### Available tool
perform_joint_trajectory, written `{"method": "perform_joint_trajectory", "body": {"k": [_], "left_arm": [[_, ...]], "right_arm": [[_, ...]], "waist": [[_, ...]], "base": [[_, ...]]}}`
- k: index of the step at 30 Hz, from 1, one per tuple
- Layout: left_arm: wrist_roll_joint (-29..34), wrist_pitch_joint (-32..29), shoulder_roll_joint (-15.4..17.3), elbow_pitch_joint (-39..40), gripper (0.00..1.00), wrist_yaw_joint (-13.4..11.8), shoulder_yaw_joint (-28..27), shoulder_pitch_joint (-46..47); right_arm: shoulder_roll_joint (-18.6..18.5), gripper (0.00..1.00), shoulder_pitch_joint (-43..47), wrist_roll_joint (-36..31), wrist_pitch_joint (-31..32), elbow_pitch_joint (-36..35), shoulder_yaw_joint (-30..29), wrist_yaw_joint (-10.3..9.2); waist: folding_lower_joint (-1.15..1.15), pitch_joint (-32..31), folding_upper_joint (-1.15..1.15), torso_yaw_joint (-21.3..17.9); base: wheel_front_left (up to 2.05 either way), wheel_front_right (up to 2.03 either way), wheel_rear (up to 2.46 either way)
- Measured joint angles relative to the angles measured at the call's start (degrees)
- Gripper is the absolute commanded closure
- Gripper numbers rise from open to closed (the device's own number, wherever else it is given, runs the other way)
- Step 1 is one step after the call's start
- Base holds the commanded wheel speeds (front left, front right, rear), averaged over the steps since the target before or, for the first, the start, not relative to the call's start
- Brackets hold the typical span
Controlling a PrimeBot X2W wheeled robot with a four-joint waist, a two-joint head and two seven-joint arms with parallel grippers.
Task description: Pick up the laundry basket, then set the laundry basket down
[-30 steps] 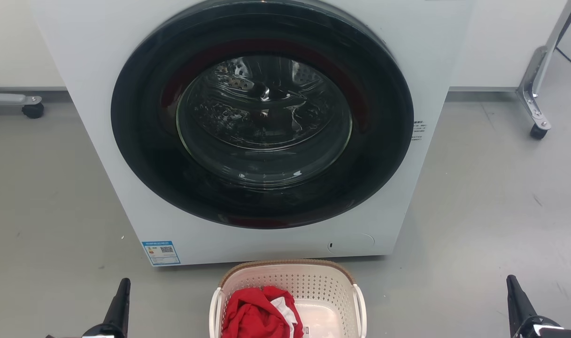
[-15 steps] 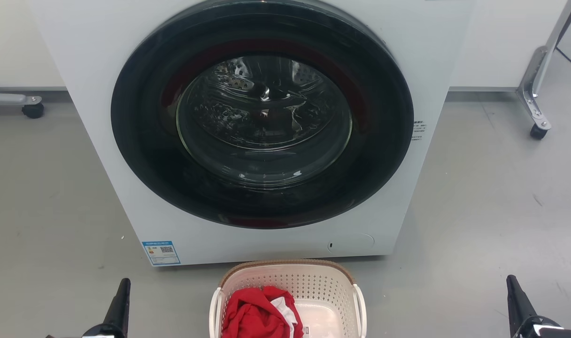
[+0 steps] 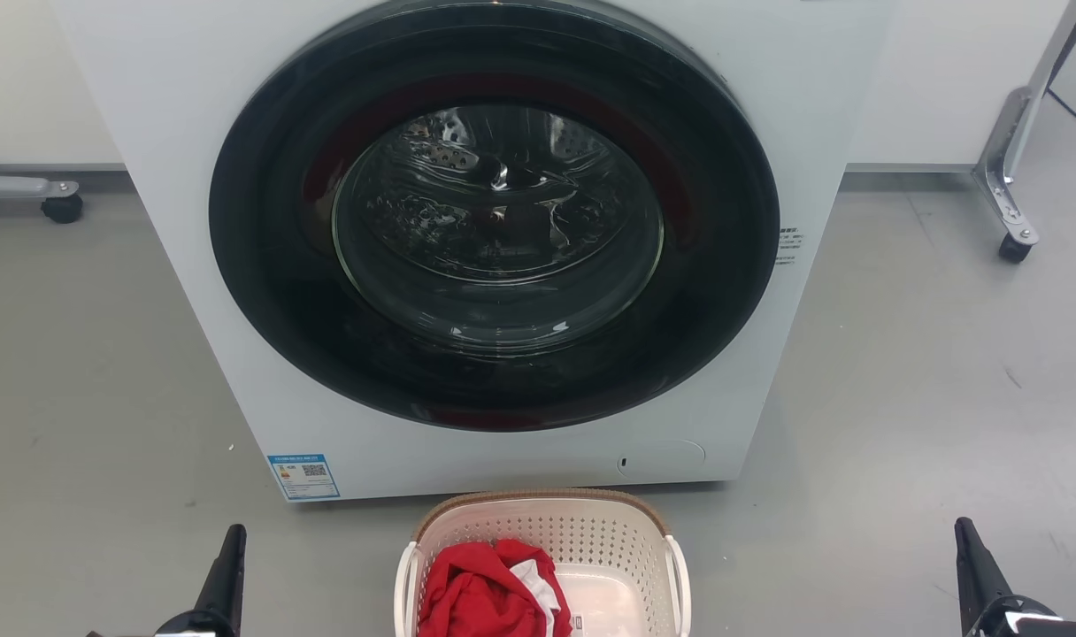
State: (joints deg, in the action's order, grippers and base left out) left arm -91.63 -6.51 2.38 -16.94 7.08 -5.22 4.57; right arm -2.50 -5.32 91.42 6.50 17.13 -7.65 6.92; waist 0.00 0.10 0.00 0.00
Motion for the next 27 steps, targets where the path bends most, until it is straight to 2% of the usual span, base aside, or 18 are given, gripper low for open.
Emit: {"method": "perform_joint_trajectory", "body": {"k": [27], "left_arm": [[0.0, 0.0, 0.0, 0.0, 1.0, 0.0, 0.0, 0.0]], "right_arm": [[0.0, 1.0, 0.0, 0.0, 0.0, 0.0, 0.0, 0.13]], "waist": [[0.0, 0.0, 0.0, 0.0]], "base": [[0.0, 0.0, 0.0]]}}
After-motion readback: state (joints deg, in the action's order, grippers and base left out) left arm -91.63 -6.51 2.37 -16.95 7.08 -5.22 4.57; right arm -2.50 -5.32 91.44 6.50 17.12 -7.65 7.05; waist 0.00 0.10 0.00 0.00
